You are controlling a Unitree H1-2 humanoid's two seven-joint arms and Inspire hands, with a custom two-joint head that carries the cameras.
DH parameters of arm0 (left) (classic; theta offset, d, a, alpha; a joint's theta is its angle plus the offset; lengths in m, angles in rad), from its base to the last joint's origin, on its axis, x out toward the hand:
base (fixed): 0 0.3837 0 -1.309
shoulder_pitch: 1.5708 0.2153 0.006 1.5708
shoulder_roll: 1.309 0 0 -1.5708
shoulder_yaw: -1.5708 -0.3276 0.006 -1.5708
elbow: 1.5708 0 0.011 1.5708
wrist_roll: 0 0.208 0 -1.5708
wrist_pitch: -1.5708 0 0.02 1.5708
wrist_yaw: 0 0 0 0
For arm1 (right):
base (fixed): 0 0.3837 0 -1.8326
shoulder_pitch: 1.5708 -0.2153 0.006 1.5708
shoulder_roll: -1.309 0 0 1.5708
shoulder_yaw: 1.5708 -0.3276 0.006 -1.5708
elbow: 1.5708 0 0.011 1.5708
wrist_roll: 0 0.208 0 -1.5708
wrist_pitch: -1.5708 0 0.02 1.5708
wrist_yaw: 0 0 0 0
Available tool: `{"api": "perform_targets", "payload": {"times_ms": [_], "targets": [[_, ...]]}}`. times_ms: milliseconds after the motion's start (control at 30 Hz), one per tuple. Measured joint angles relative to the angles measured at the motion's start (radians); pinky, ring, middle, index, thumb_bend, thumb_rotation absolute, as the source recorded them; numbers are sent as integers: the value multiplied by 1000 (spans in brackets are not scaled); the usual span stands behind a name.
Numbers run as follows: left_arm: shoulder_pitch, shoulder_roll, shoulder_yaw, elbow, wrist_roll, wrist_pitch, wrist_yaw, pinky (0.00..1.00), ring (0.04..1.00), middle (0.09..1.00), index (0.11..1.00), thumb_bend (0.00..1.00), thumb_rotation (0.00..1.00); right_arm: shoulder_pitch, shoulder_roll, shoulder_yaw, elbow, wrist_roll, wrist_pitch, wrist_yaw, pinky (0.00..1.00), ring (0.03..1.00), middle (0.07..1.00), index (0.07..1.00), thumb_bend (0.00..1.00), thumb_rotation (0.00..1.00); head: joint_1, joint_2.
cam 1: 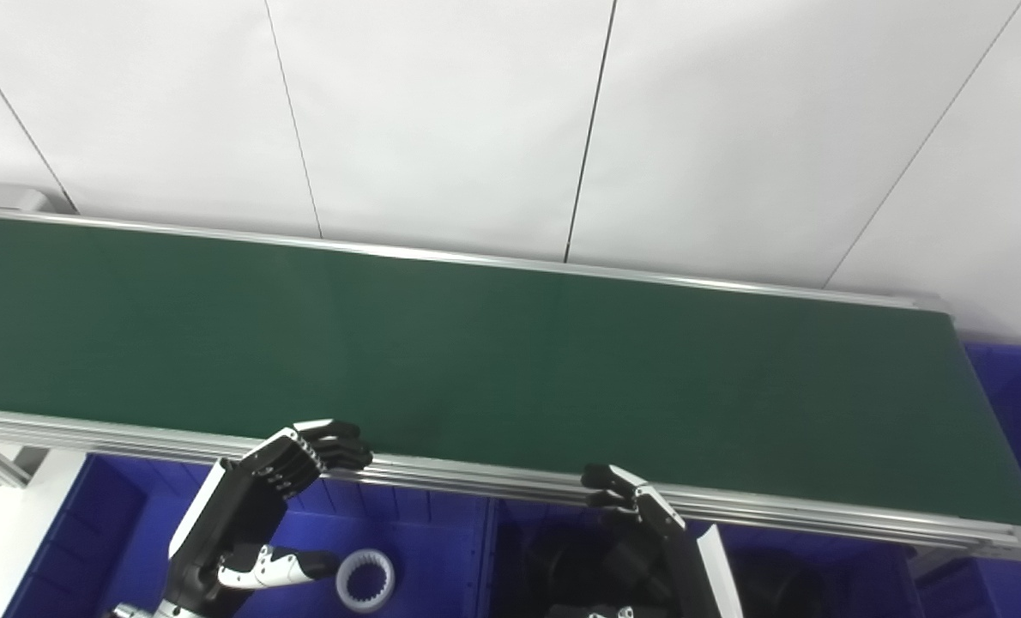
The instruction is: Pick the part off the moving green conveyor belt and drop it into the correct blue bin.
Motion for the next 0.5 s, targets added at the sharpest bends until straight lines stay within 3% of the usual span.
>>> {"api": "perform_targets", "payload": {"times_ms": [300, 500], "targets": [[-25, -30, -34, -21, 18, 0, -1, 709, 727, 756, 757, 1000, 319, 11, 3, -48, -26, -25, 15, 35, 626, 719, 780, 801, 974, 461, -71, 48], [-34, -46, -75, -24, 59, 2, 3, 686, 730, 754, 752, 1000, 345, 16, 10, -74, -49, -27, 40, 55, 641, 729, 787, 808, 980, 478, -81, 68]]}}
